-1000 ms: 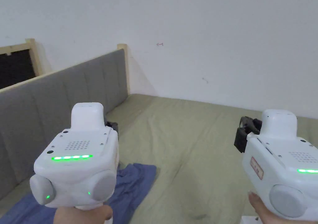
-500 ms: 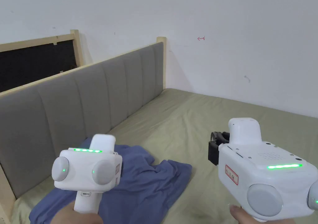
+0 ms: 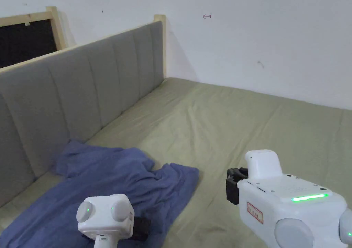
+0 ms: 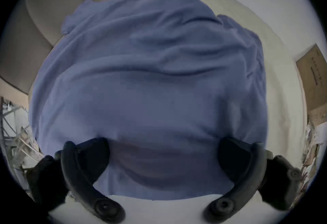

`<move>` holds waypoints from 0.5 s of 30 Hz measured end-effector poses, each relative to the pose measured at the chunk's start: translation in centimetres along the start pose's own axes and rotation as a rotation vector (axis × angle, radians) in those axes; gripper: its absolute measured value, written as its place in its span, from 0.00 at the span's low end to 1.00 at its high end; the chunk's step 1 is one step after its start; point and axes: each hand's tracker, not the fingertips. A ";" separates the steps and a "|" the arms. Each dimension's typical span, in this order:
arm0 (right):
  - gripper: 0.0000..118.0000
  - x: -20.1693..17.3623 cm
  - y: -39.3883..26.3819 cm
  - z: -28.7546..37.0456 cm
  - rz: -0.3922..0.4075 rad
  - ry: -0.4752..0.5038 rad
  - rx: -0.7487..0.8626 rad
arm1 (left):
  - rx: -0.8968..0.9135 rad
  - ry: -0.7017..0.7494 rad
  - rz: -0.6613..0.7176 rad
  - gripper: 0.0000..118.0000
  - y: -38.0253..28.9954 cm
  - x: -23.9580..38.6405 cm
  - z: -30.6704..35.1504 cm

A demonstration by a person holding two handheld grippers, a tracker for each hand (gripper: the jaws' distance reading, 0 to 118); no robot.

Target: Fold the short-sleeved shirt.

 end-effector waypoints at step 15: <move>0.00 3.1 -0.9 1.2 -0.053 -0.027 -0.012 | 0.315 0.081 -0.109 0.00 -3.3 -0.5 7.6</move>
